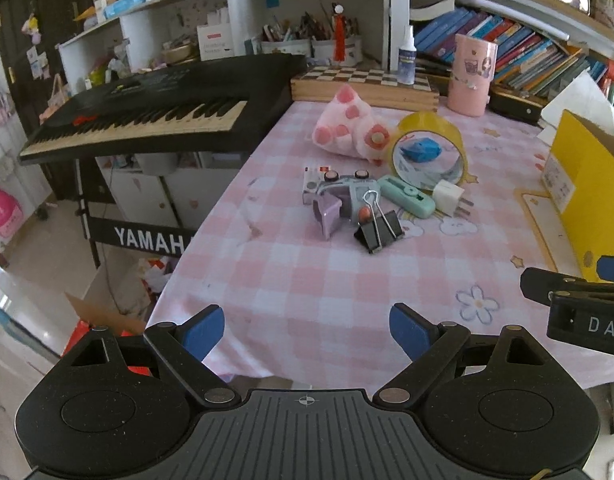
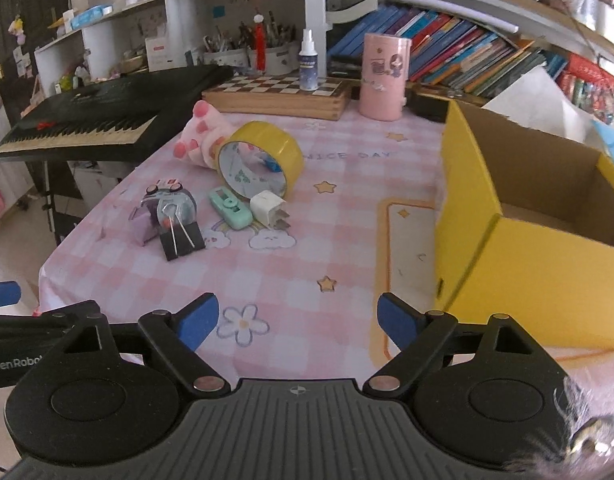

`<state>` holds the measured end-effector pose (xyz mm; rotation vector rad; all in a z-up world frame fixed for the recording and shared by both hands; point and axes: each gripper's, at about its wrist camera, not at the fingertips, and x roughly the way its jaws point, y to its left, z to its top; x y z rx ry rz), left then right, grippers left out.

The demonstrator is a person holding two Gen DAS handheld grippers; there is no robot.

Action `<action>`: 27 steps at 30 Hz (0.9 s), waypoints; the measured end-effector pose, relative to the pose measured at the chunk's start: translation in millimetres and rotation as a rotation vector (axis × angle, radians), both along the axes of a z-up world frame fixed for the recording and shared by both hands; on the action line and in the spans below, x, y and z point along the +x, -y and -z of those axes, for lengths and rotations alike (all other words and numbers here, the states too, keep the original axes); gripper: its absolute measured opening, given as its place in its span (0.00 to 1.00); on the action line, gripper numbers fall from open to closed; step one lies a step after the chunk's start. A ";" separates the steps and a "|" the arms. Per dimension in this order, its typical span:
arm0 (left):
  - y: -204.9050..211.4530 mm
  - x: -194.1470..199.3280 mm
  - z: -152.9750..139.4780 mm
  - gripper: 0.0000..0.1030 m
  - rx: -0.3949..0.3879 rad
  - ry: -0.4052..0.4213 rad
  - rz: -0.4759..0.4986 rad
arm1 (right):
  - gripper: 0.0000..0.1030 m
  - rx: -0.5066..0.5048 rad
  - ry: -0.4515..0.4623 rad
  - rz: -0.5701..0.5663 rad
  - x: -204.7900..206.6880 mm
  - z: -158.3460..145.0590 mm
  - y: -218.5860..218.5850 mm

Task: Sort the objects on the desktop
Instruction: 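Grasp the white charger plug with the right tool while the left tool grasps the toy truck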

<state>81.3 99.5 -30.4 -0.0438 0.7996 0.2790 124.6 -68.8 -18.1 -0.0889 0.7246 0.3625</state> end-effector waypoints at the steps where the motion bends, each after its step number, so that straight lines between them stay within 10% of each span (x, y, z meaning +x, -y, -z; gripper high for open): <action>1: -0.3 5.8 0.3 0.89 0.003 -0.006 -0.002 | 0.84 0.008 -0.001 -0.003 5.7 0.3 -0.6; 27: -13.2 91.9 6.0 0.89 -0.030 -0.040 -0.041 | 0.70 -0.020 -0.072 -0.152 123.7 15.9 -46.5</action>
